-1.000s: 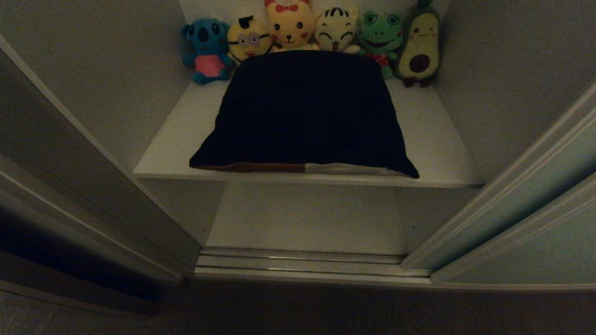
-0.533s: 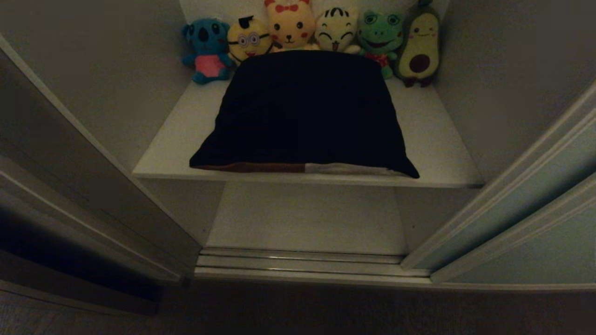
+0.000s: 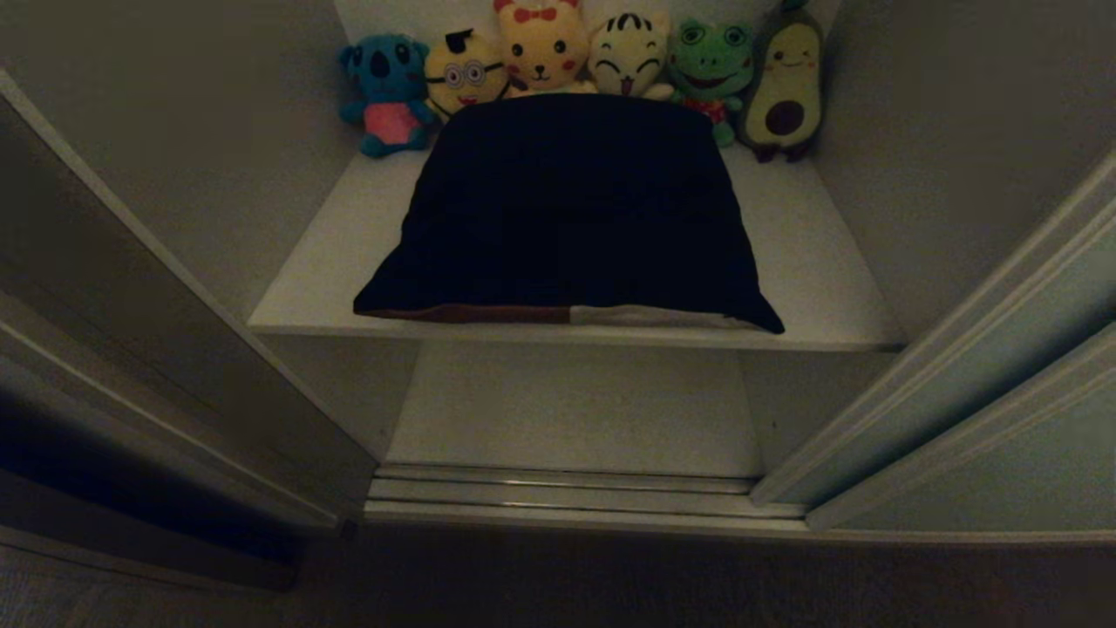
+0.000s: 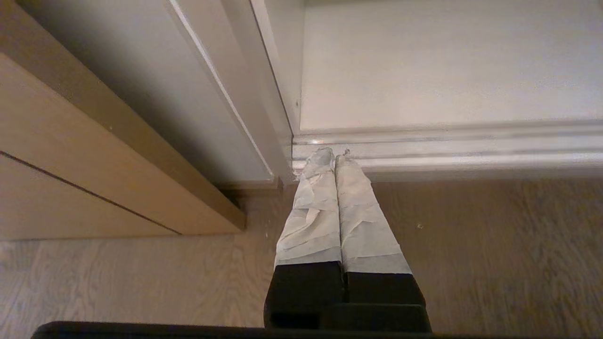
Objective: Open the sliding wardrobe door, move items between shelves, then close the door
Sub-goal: Place the pillow on the lower shelf
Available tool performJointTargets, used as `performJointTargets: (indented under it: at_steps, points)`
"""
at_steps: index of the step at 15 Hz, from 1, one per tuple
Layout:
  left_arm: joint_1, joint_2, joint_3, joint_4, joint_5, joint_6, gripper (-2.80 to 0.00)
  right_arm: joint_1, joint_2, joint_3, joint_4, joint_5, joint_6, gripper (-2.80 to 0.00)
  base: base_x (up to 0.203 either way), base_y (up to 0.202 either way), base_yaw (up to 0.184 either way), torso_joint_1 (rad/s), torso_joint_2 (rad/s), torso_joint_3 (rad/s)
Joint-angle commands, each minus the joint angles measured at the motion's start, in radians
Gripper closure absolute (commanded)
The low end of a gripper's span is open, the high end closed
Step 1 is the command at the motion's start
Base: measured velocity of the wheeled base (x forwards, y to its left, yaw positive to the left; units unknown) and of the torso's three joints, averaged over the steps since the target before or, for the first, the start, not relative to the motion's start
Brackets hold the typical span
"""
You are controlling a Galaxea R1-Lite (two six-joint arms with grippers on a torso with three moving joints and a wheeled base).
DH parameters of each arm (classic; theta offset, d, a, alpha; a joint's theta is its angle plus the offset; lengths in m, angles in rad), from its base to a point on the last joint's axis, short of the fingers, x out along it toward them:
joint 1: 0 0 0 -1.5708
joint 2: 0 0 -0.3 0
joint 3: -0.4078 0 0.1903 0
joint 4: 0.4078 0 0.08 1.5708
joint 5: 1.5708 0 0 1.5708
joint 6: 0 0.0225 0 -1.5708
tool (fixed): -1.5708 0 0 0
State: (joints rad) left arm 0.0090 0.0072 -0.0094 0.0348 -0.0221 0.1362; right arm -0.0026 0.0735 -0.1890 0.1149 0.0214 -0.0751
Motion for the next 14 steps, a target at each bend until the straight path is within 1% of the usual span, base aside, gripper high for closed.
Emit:
performJointTargets:
  at_steps: [1,2,3,4,5,6,7,9,10,12,14]
  points:
    - [0.000,0.004,-0.004,0.010,-0.001,0.000,0.00,0.021,0.201,-0.269,0.026,0.030,0.052,0.00,0.000,0.000,0.000,0.000,0.00,0.000]
    - [0.000,0.004,-0.003,0.008,-0.001,0.000,0.00,0.030,0.249,-0.362,0.068,0.061,0.063,0.00,0.000,0.000,0.000,0.000,0.00,0.000]
    - [0.000,0.009,-0.027,0.013,-0.002,0.000,0.00,0.037,0.281,-0.440,0.133,0.097,0.070,0.00,0.000,0.000,0.000,0.000,0.00,0.000]
    - [0.000,0.041,-0.078,0.017,-0.005,-0.001,0.00,0.042,0.299,-0.511,0.219,0.143,0.076,0.00,0.000,0.000,0.000,0.000,0.00,0.000]
    - [0.000,0.102,-0.122,0.015,-0.007,-0.008,0.00,0.044,0.307,-0.575,0.296,0.207,0.079,0.00,0.000,0.000,0.000,0.000,0.00,0.000]
    - [0.000,0.183,-0.180,0.010,-0.009,-0.023,0.00,0.041,0.315,-0.636,0.373,0.292,0.083,0.00,0.000,0.000,0.000,0.000,0.00,0.000]
    - [0.000,0.233,-0.257,0.010,-0.010,-0.036,0.00,0.038,0.325,-0.697,0.436,0.354,0.088,0.00,0.000,0.000,0.000,0.000,0.00,0.000]
    - [0.000,0.361,-0.364,0.019,-0.021,-0.050,0.00,0.026,0.375,-0.796,0.542,0.485,0.113,0.00,0.000,0.000,0.000,0.000,0.00,0.000]
    - [0.000,0.426,-0.416,0.031,-0.031,-0.054,0.00,0.014,0.407,-0.818,0.567,0.531,0.119,0.00,0.000,0.000,0.000,0.000,0.00,0.000]
    - [0.000,0.585,-0.543,0.065,-0.062,-0.060,0.00,-0.012,0.476,-0.830,0.569,0.591,0.122,0.00,0.000,0.000,0.000,0.000,0.00,0.000]
    - [0.000,0.734,-0.653,0.082,-0.104,-0.064,0.00,-0.014,0.528,-0.848,0.567,0.654,0.121,0.00,0.000,0.000,0.000,0.000,0.00,0.000]
